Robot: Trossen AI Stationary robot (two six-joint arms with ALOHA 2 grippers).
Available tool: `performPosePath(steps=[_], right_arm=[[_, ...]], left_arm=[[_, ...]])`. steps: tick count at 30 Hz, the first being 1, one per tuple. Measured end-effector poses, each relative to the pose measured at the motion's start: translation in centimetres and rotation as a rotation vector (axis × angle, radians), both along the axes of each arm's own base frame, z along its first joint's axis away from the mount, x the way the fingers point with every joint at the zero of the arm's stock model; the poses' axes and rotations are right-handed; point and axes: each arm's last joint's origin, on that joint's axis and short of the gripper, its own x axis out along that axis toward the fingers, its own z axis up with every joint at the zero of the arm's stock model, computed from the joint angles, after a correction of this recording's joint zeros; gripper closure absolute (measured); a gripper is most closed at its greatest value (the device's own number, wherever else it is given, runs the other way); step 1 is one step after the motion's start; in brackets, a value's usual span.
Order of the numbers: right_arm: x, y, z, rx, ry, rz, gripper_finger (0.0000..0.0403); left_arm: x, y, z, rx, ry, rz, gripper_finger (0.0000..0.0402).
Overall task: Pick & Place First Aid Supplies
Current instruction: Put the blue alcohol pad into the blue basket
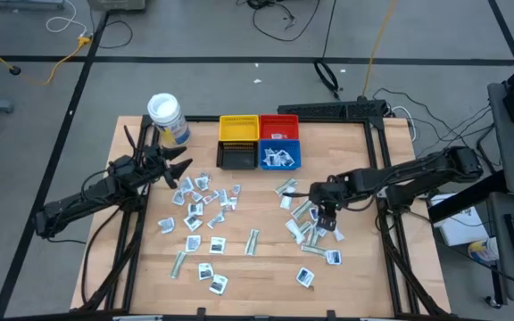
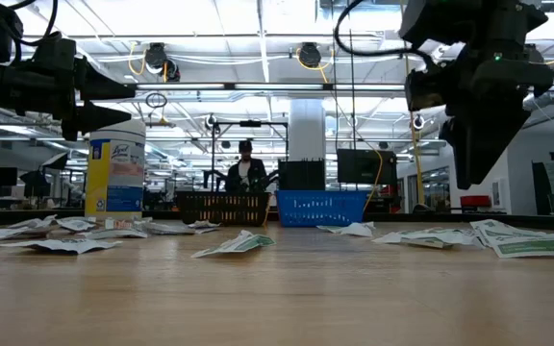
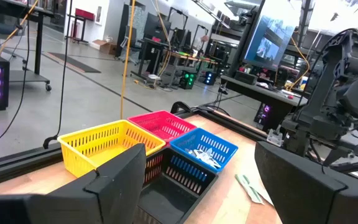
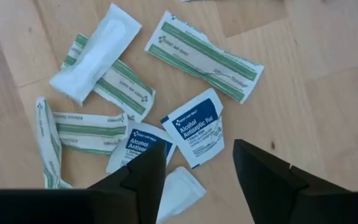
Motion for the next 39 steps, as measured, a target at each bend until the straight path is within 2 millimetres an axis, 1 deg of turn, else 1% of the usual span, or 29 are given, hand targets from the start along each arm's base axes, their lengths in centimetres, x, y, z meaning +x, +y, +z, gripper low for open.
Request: performPosePath(steps=[9, 16, 18, 20, 22, 27, 28, 34, 36, 39], right_arm=[[1.1, 0.0, -2.7, -0.049, 0.110, 0.048, 0.0234], [2.0, 0.1, -4.4, -0.076, 0.132, 0.108, 0.0235], [2.1, 0.1, -4.5, -0.091, 0.130, 0.117, 0.0243], [2.2, 0.1, -4.7, -0.096, 0.135, 0.125, 0.0260], [2.2, 0.1, -4.7, -0.102, 0.134, 0.147, 0.0286], [2.2, 0.1, -4.8, -0.102, 0.137, 0.167, 0.0378], [2.2, 0.1, -4.8, -0.102, 0.137, 0.167, 0.0390], [2.1, 0.1, -4.7, -0.094, 0.147, 0.125, 0.0400], [1.9, 0.1, -4.1, -0.090, 0.168, 0.113, 0.0400], [1.8, -0.1, -2.6, -0.075, 0.172, 0.081, 0.0401]], left_arm=[[0.0, 0.0, 0.0, 0.000, 0.000, 0.000, 0.0096], [0.0, 0.0, 0.0, 0.000, -0.001, 0.000, 0.0096], [0.0, 0.0, 0.0, 0.000, 0.000, 0.000, 0.0096], [0.0, 0.0, 0.0, 0.000, -0.001, 0.000, 0.0096], [0.0, 0.0, 0.0, 0.000, -0.001, 0.000, 0.0096], [0.0, 0.0, 0.0, 0.000, 0.000, 0.000, 0.0096], [0.0, 0.0, 0.0, 0.000, 0.000, 0.000, 0.0096], [0.0, 0.0, 0.0, 0.000, -0.001, 0.001, 0.0096], [0.0, 0.0, 0.0, 0.000, 0.000, 0.000, 0.0096], [0.0, 0.0, 0.0, 0.000, 0.000, 0.000, 0.0096]])
